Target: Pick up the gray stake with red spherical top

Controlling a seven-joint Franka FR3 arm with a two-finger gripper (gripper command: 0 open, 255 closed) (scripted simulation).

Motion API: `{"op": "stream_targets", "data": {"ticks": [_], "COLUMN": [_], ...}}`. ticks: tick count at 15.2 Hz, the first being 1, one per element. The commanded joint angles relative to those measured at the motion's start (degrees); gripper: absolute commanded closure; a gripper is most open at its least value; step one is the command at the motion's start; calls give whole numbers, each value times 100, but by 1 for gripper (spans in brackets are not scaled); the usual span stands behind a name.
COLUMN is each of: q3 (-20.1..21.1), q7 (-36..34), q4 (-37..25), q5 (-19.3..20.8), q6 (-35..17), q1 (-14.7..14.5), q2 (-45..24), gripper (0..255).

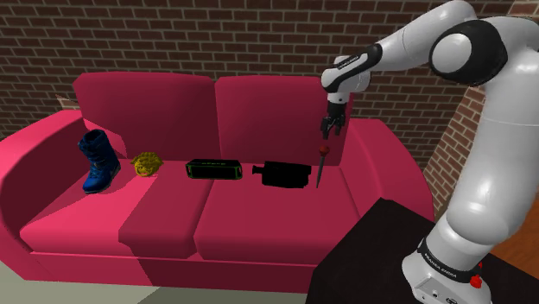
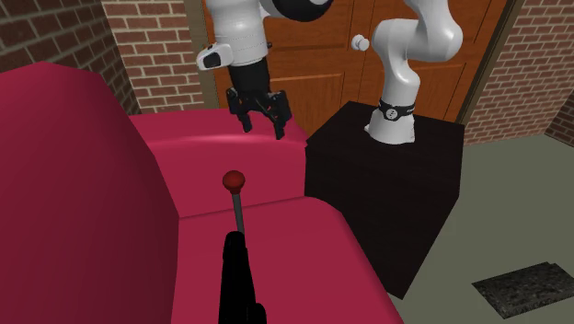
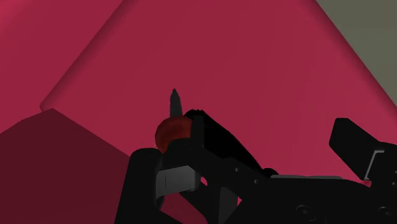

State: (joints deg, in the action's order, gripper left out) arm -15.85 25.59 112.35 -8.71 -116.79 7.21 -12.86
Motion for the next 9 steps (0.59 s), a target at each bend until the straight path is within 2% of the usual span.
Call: {"op": "stream_targets", "data": {"ticks": [1, 8, 9], "q3": [2, 115, 125], "q7": [173, 547, 557], "q4": [-469, -2042, -2027], "q5": [-186, -629, -641], "q6": [10, 207, 153], "q1": [118, 606, 613], "q2": [-537, -2158, -2199], "gripper": [0, 0, 0]}}
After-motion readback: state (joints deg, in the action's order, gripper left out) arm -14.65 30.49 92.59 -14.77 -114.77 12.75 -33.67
